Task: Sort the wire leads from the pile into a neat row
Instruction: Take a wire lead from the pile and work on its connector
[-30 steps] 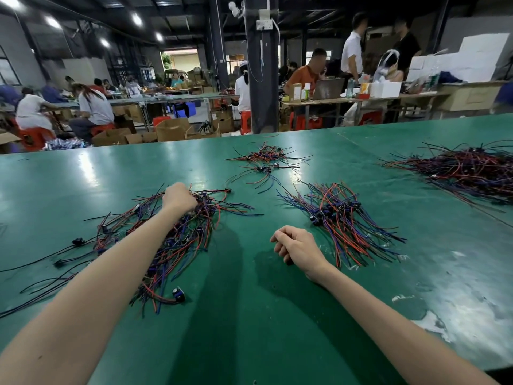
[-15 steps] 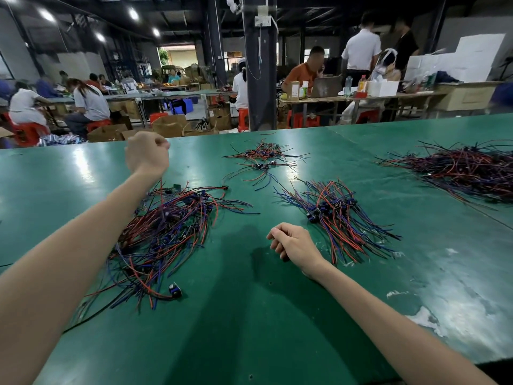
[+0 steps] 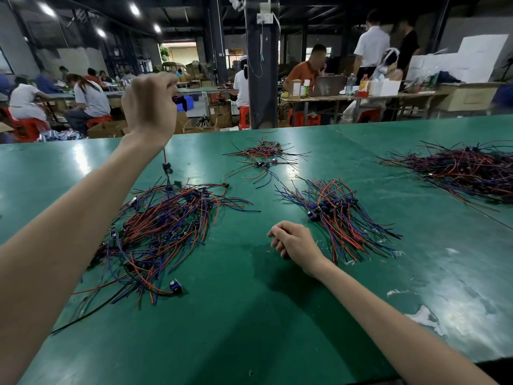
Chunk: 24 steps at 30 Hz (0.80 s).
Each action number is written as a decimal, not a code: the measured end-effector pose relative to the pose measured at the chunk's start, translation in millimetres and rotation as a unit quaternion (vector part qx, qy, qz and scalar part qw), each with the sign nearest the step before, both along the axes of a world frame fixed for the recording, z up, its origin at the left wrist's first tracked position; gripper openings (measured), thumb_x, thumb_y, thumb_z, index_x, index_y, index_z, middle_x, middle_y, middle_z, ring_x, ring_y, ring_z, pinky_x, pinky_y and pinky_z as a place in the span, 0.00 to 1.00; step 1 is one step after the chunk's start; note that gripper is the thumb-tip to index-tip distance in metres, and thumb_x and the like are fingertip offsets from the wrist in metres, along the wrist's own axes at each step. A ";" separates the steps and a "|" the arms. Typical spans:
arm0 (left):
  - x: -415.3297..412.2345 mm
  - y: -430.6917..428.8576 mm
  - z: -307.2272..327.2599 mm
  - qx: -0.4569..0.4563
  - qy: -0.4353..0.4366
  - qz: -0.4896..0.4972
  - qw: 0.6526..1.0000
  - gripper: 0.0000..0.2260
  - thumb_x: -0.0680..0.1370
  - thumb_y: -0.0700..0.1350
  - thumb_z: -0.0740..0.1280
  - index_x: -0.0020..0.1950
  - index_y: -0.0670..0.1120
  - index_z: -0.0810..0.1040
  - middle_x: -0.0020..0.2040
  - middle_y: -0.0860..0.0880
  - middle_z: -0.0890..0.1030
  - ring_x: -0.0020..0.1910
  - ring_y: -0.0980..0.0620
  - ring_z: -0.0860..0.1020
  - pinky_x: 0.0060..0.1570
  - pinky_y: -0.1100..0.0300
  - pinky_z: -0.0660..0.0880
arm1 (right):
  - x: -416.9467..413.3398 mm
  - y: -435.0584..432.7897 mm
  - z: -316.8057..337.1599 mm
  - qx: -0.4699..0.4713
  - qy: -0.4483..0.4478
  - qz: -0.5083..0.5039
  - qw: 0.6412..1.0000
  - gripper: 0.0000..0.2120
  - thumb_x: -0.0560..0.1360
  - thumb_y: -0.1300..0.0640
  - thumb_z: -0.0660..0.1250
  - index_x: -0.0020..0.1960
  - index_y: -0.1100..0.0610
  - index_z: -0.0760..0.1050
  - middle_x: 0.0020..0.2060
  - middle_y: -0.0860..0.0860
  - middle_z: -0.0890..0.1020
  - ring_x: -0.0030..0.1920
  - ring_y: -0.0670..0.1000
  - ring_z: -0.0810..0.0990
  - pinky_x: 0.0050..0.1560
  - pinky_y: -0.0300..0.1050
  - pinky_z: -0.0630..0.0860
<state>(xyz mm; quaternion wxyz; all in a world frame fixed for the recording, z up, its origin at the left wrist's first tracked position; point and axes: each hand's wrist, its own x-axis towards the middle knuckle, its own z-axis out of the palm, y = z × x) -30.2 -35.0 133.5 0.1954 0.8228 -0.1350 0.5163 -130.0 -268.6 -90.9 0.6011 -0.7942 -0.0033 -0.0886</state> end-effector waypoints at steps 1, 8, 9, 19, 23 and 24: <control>-4.7 -3.9 2.4 0.001 -0.016 -0.012 1.000 0.13 0.81 0.42 0.62 0.63 0.41 0.77 0.56 0.41 0.82 0.54 0.43 0.80 0.55 0.51 0.75 | -0.5 -0.1 0.3 -0.001 -0.001 0.003 1.000 0.11 0.79 0.62 0.60 0.41 0.61 0.78 0.31 0.52 0.79 0.29 0.45 0.74 0.29 0.38 0.72; -50.0 -48.9 1.3 -0.105 -0.010 -0.173 0.979 0.13 0.78 0.43 0.66 0.62 0.42 0.78 0.51 0.46 0.84 0.45 0.53 0.82 0.47 0.61 0.79 | -3.6 1.6 3.9 0.003 -0.027 0.024 0.999 0.11 0.76 0.60 0.67 0.58 0.52 0.73 0.49 0.51 0.78 0.33 0.48 0.77 0.30 0.42 0.73; -54.4 -55.9 -1.4 -0.155 0.023 -0.211 0.965 0.13 0.77 0.42 0.67 0.61 0.42 0.78 0.49 0.46 0.84 0.42 0.54 0.82 0.43 0.62 0.79 | -4.4 2.4 4.8 0.014 -0.035 0.040 0.998 0.15 0.76 0.60 0.67 0.61 0.50 0.71 0.52 0.51 0.77 0.35 0.48 0.78 0.32 0.42 0.74; -62.1 -89.4 -77.4 -0.519 0.379 -0.369 0.672 0.13 0.77 0.34 0.66 0.61 0.33 0.74 0.42 0.44 0.81 0.34 0.53 0.77 0.35 0.65 0.79 | -11.3 6.3 17.4 0.229 0.033 0.179 0.956 0.13 0.72 0.52 0.67 0.54 0.55 0.80 0.41 0.54 0.84 0.31 0.45 0.70 0.33 0.36 0.65; -54.1 -84.0 -116.6 -0.573 0.427 -0.360 0.601 0.20 0.77 0.36 0.66 0.67 0.30 0.67 0.48 0.39 0.80 0.39 0.51 0.79 0.40 0.64 0.80 | -11.1 4.7 21.6 0.269 0.064 0.177 0.945 0.10 0.73 0.51 0.65 0.47 0.59 0.78 0.29 0.55 0.79 0.28 0.48 0.70 0.30 0.38 0.63; -54.9 -83.9 -126.8 -0.554 0.460 -0.344 0.602 0.18 0.77 0.39 0.67 0.64 0.31 0.70 0.51 0.38 0.80 0.40 0.51 0.80 0.40 0.64 0.80 | -11.4 4.7 22.7 0.272 0.076 0.185 0.941 0.10 0.74 0.52 0.63 0.46 0.59 0.77 0.28 0.54 0.77 0.28 0.48 0.70 0.30 0.39 0.63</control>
